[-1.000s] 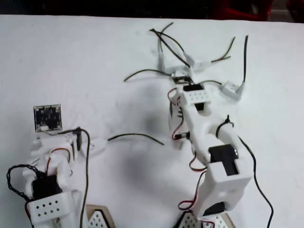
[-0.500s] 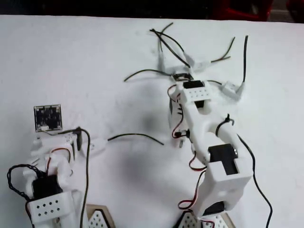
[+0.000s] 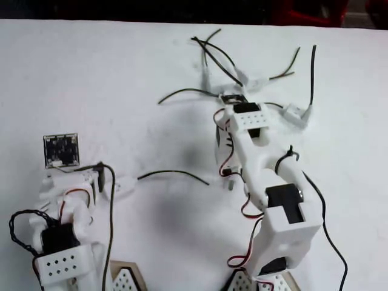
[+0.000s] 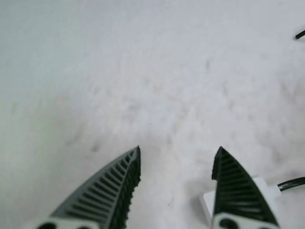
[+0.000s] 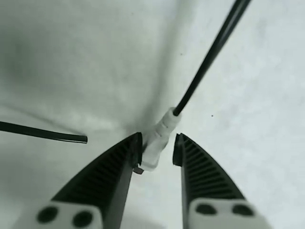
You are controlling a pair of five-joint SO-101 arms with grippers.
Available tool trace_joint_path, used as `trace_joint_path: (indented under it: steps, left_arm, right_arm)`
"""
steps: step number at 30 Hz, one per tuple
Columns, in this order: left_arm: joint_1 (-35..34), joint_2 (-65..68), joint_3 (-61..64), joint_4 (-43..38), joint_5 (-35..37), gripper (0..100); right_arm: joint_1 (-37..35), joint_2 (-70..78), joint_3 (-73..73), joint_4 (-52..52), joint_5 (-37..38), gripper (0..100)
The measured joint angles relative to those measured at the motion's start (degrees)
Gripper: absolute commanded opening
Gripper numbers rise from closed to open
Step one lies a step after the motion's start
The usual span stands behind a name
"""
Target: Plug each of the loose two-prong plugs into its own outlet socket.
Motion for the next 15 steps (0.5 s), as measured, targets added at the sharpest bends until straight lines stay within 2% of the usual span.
trace_joint_path:
  steps: [15]
  left_arm:
    - [0.0, 0.0, 0.0, 0.0, 0.0, 25]
  right_arm:
    - [0.4, 3.8, -0.5, 0.0, -0.1, 2.0]
